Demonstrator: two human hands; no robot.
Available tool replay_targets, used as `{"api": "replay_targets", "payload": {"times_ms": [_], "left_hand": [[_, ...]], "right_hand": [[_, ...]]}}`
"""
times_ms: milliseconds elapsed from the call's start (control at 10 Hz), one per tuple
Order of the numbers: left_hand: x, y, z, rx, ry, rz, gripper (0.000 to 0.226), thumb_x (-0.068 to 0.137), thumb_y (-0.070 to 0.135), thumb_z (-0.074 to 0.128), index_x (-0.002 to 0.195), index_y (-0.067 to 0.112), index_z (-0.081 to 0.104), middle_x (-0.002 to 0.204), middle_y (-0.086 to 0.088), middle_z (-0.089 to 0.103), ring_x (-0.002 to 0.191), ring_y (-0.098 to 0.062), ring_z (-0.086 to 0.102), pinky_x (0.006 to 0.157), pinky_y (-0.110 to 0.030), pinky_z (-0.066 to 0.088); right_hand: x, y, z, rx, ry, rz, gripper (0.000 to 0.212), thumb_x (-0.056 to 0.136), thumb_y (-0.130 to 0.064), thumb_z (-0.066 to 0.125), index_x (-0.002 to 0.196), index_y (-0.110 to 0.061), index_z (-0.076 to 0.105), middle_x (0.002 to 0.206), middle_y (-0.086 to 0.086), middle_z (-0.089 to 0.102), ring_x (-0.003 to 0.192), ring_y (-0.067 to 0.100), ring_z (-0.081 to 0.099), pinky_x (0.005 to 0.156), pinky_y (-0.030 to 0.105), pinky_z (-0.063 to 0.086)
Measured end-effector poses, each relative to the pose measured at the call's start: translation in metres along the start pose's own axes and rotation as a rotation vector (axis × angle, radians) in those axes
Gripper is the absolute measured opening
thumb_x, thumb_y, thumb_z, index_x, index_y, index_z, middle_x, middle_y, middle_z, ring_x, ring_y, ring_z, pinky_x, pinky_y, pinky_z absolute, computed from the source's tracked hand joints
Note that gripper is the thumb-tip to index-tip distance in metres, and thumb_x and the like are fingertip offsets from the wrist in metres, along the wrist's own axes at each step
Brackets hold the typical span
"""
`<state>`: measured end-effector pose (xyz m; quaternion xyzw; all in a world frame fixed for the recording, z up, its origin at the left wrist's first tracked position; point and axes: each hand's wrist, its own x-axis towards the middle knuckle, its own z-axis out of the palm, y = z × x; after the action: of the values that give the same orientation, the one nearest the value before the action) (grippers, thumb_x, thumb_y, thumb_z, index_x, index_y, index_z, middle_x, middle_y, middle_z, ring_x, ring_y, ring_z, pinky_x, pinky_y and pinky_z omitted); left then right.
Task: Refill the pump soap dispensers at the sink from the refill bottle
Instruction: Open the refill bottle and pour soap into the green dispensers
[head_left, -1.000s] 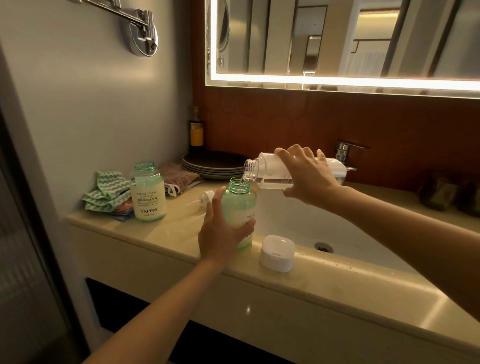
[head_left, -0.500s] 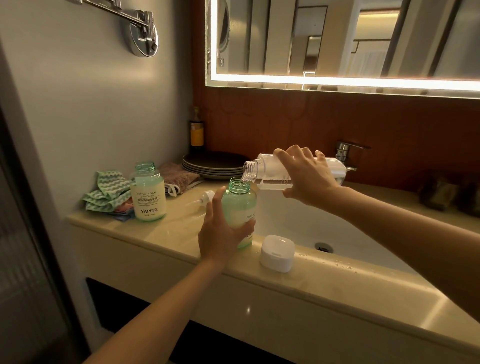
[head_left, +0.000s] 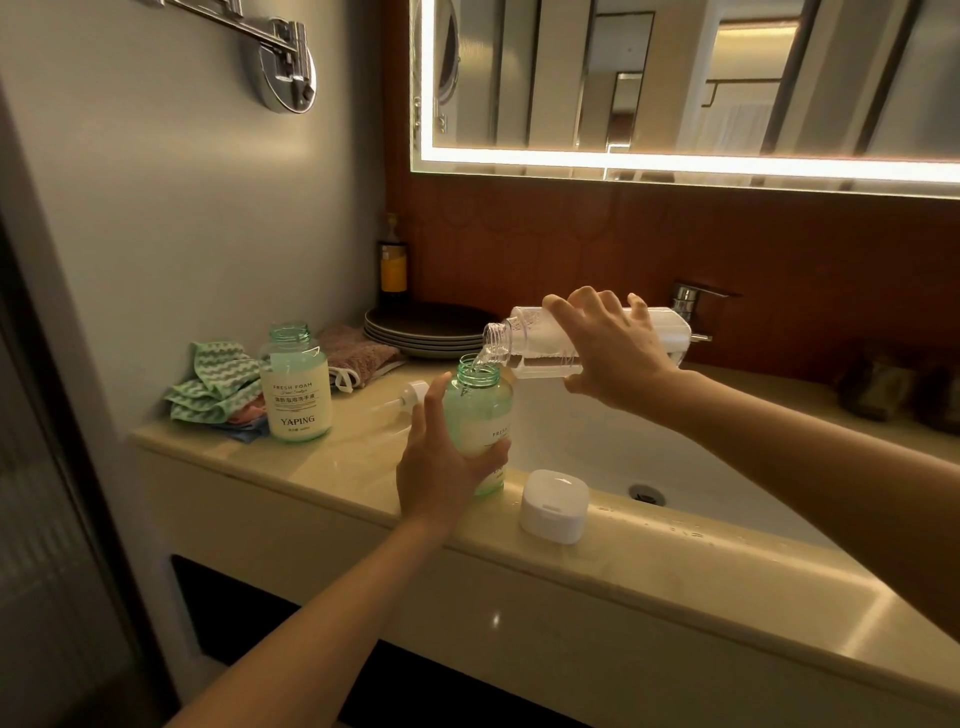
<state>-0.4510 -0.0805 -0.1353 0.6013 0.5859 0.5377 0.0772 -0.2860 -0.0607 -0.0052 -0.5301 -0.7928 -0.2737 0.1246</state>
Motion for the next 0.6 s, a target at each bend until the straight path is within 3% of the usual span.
{"api": "replay_targets", "payload": {"times_ms": [200, 600], "left_hand": [[-0.0001, 0.0011, -0.0007, 0.000, -0.002, 0.004, 0.091, 0.067, 0.047, 0.075, 0.139, 0.029, 0.023, 0.137, 0.000, 0.041, 0.115, -0.021, 0.047, 0.078, -0.032, 0.046], [0.0003, 0.0025, -0.0008, 0.005, -0.014, -0.017, 0.092, 0.067, 0.047, 0.075, 0.140, 0.029, 0.022, 0.139, 0.000, 0.039, 0.117, -0.022, 0.047, 0.082, -0.038, 0.049]], "right_hand": [[0.0006, 0.0003, -0.0001, -0.022, 0.002, -0.007, 0.081, 0.077, -0.029, 0.071, 0.142, -0.018, 0.023, 0.136, 0.009, 0.036, 0.126, 0.028, 0.035, 0.108, 0.057, 0.022], [0.0009, 0.0005, 0.0000, -0.025, 0.004, -0.013, 0.081, 0.077, -0.028, 0.071, 0.141, -0.019, 0.023, 0.136, 0.008, 0.036, 0.125, 0.027, 0.036, 0.108, 0.057, 0.020]]}}
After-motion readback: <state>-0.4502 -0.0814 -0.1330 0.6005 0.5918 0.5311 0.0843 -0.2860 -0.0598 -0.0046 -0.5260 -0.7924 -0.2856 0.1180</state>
